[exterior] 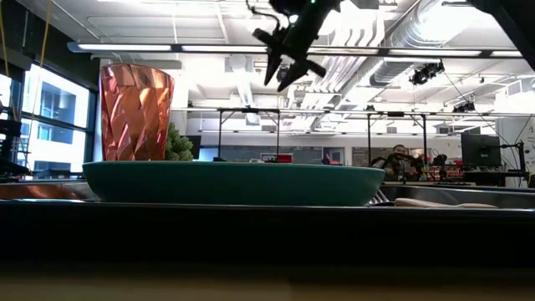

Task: Pick and place plate/cup/fork/spoon on tray
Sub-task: Put the orange spoon on the black tray to the right of the orange fork

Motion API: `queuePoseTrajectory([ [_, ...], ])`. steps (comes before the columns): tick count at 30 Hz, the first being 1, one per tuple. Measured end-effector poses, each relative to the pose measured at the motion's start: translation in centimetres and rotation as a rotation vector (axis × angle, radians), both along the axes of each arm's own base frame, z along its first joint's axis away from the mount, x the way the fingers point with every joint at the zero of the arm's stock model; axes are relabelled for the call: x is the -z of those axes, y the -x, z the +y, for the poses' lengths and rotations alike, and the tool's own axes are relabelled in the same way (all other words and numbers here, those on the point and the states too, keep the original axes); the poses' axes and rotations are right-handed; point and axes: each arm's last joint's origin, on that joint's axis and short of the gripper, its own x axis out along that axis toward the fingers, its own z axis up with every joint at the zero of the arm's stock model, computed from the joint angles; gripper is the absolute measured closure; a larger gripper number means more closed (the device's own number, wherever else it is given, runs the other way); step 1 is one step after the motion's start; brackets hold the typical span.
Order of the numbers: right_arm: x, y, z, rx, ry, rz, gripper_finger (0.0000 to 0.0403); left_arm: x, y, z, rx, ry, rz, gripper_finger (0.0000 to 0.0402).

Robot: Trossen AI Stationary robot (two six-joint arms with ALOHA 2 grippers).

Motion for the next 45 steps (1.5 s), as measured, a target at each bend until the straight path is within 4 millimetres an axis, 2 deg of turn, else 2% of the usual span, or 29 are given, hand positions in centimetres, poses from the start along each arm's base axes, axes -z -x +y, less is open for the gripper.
queuePoseTrajectory([
  [8,4.4,-2.7,0.6,0.001,-0.119,0.069,0.0234,0.0,0.0,0.0,0.006,-0.011,0.011,0.0286],
  [25,12.6,-5.2,1.1,0.076,-0.32,0.248,0.0234,0.0,0.0,0.0,0.007,-0.011,0.014,0.0286],
  [38,16.2,-6.3,1.6,0.132,-0.356,0.298,0.0249,0.5,0.3,-0.1,0.008,0.0,0.075,0.0286],
  [45,16.9,-6.5,1.5,0.173,-0.352,0.304,0.0249,0.6,0.3,-0.1,0.017,-0.007,0.089,0.0286],
])
